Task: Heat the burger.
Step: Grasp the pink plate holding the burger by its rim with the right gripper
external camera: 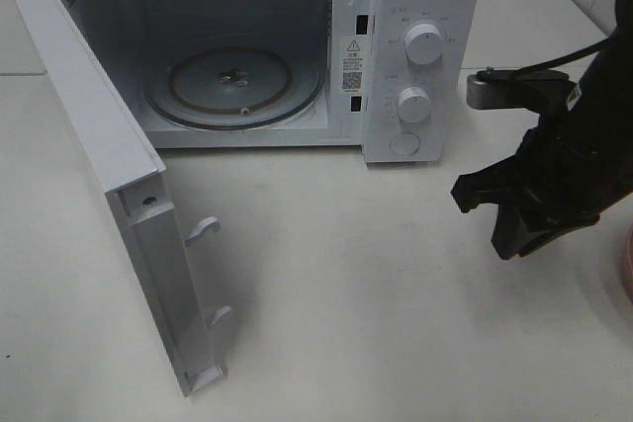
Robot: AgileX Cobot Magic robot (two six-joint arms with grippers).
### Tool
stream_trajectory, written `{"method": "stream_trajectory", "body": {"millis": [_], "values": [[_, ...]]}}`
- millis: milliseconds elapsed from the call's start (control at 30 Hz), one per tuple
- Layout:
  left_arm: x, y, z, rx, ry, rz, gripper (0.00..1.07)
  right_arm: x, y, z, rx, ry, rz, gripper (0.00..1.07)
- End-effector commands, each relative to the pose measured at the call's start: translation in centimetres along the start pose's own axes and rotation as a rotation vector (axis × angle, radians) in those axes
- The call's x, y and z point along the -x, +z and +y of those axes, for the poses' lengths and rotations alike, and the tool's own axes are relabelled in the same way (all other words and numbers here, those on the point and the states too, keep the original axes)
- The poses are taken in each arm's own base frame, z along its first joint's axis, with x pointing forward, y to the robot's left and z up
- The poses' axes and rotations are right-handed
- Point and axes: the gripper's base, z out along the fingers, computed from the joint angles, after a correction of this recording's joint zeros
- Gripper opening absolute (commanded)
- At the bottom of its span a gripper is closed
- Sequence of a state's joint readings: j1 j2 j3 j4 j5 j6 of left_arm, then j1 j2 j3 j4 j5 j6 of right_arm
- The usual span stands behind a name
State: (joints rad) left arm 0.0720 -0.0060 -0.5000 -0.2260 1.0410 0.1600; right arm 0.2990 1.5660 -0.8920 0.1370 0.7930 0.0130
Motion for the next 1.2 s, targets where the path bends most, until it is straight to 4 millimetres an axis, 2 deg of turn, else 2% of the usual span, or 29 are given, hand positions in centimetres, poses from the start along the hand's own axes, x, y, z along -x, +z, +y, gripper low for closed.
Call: {"method": "stream_trajectory", "body": {"millis": [33, 67, 100, 133, 167, 200, 233, 267, 300, 333, 367, 567, 867, 933, 1200], "values": [[-0.1, -0.2, -0.1, -0.004, -0.002, -0.018, 1.00, -0.3, -0.5, -0.9, -0.010, -0.014, 0.032, 0.34], [-0.1, -0.2, -0.1, -0.004, -0.002, -0.018, 1.00, -0.4, -0.6, -1.2, -0.018, -0.016, 0.037, 0.38], [-0.1, -0.2, -0.1, -0.004, -0.002, -0.018, 1.00, -0.5, -0.9, -2.0, -0.039, -0.010, 0.041, 0.48], [-0.1, -0.2, -0.1, -0.004, -0.002, -0.018, 1.00, -0.5, -0.9, -2.0, -0.039, -0.010, 0.041, 0.48], [-0.1, -0.2, -0.1, -0.004, -0.002, -0.018, 1.00, -0.7, -1.3, -2.7, -0.063, -0.016, 0.036, 0.60], [-0.1, -0.2, -0.1, -0.004, -0.002, -0.018, 1.00, -0.7, -1.5, -3.1, -0.077, -0.020, 0.030, 0.65], [-0.1, -0.2, -0.1, -0.004, -0.002, -0.018, 1.00, -0.7, -1.5, -3.1, -0.077, -0.020, 0.030, 0.65], [-0.1, -0.2, -0.1, -0.004, -0.002, -0.018, 1.00, -0.8, -1.9, -4.0, -0.117, -0.025, 0.021, 0.78], [-0.1, -0.2, -0.1, -0.004, -0.002, -0.018, 1.00, -0.9, -2.1, -4.3, -0.128, -0.023, 0.021, 0.82], [-0.1, -0.2, -0.1, -0.004, -0.002, -0.018, 1.00, -0.9, -2.1, -4.3, -0.128, -0.023, 0.021, 0.82], [-0.1, -0.2, -0.1, -0.004, -0.002, -0.018, 1.00, -1.1, -2.2, -5.1, -0.156, -0.016, 0.040, 0.90], [-0.1, -0.2, -0.1, -0.004, -0.002, -0.018, 1.00, -1.5, -2.4, -6.7, -0.200, 0.010, 0.072, 0.92], [-0.1, -0.2, -0.1, -0.004, -0.002, -0.018, 1.00, -1.1, -2.6, -8.9, -0.210, 0.080, -0.004, 0.90], [-0.1, -0.2, -0.1, -0.004, -0.002, -0.018, 1.00, -0.7, -1.6, -9.2, -0.211, 0.079, 0.012, 0.88], [-0.1, -0.2, -0.1, -0.004, -0.002, -0.018, 1.00, -0.4, -0.3, -10.7, -0.211, 0.126, 0.029, 0.87]]}}
